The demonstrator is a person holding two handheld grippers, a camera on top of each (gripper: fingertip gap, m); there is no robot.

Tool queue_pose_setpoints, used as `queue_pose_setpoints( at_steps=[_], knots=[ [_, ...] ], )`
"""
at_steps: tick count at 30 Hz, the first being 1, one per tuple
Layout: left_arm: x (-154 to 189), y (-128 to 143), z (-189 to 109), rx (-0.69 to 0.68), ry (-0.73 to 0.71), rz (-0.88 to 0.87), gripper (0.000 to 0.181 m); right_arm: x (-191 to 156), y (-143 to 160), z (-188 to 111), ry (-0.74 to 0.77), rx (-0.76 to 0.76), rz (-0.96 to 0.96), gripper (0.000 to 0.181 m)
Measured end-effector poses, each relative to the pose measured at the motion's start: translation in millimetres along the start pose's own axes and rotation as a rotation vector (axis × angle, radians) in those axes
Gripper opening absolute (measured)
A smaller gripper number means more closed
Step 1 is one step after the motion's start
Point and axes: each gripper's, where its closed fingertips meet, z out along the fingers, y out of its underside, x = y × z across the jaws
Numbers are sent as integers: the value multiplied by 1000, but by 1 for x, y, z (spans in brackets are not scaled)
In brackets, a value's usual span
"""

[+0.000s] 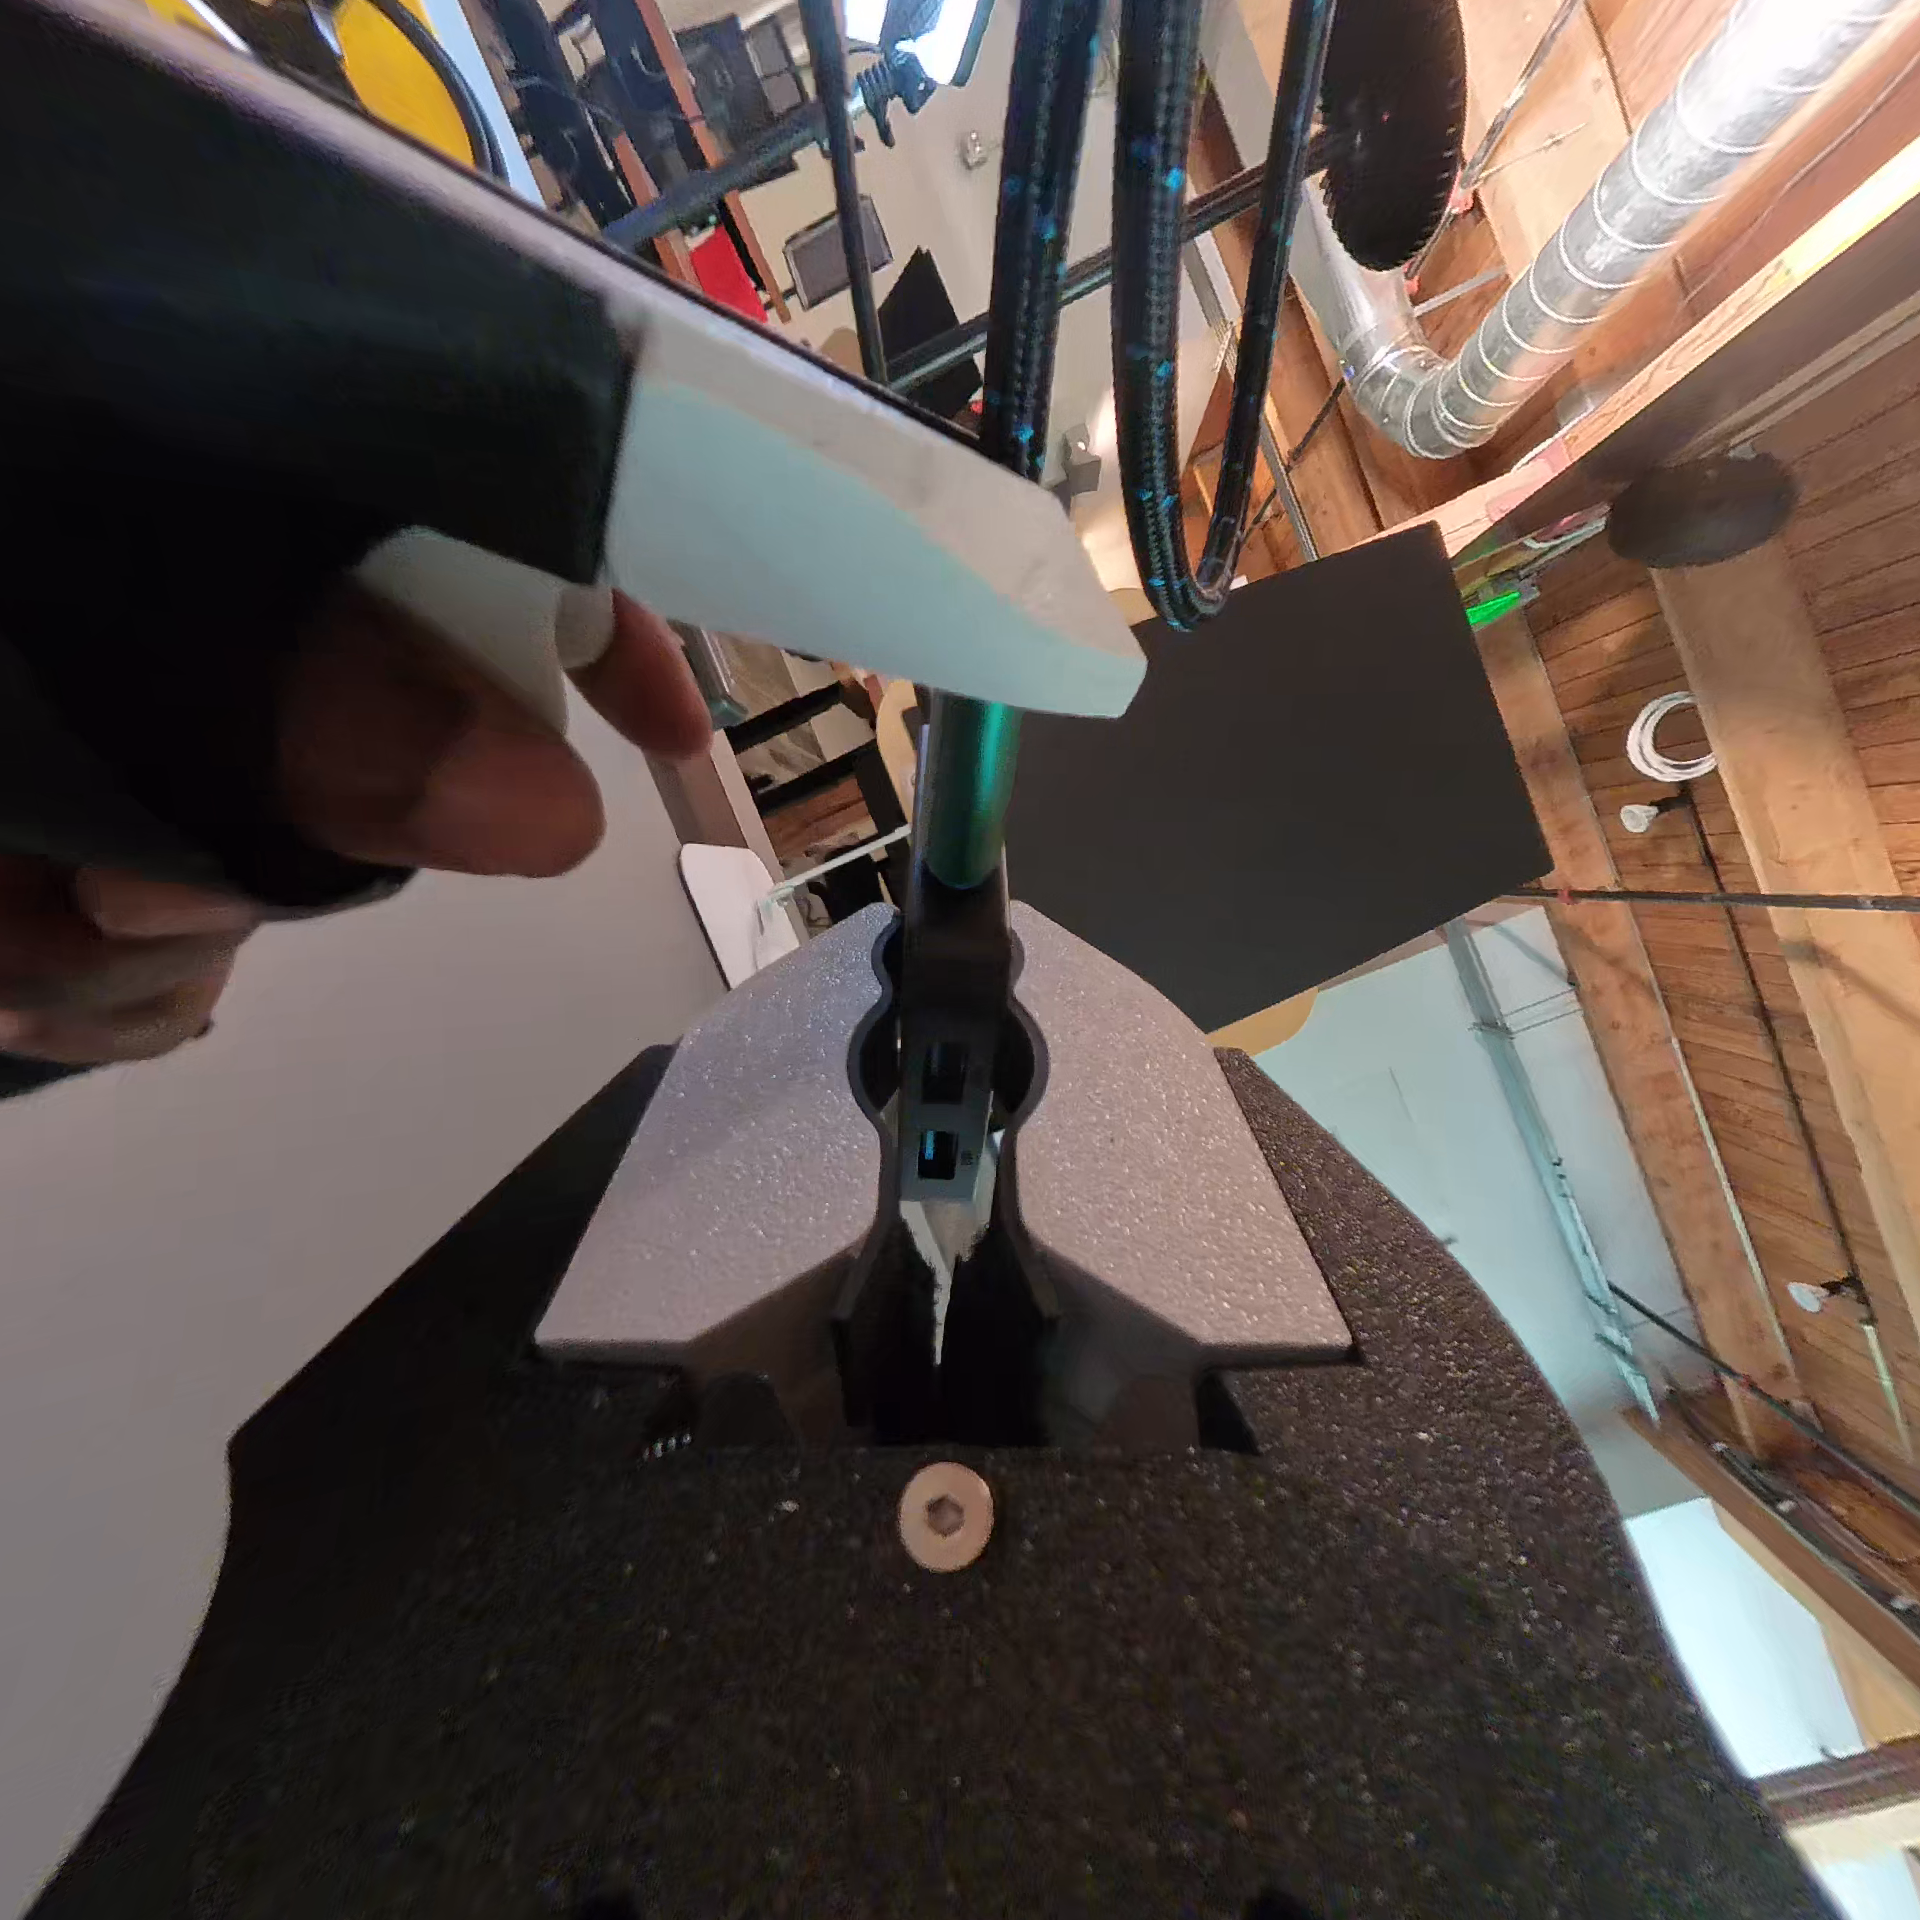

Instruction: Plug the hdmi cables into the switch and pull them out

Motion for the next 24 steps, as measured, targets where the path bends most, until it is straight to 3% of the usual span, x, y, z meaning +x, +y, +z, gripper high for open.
queue_pose_setpoints(
  at_steps=[1, 6, 17, 22, 24],
  knots=[
    [-2, -1, -1, 4, -23, 34, 12, -1, -1, 0, -6, -11, -12, 12],
    [-10, -6, -1, 17, -142, 177, 12, -9, -9, 4, -55, -19, 59, 12],
    [-7, -1, -3, -30, -125, 230, 12, -13, -13, 13, -84, -52, 95, 12],
    [5, -18, -5, 30, 41, 75, 12, 22, -26, 4, 148, 41, -145, 13],
    [7, -21, -7, 55, 79, 10, 20, 30, -34, -1, 236, 95, -256, 13]
  ],
)
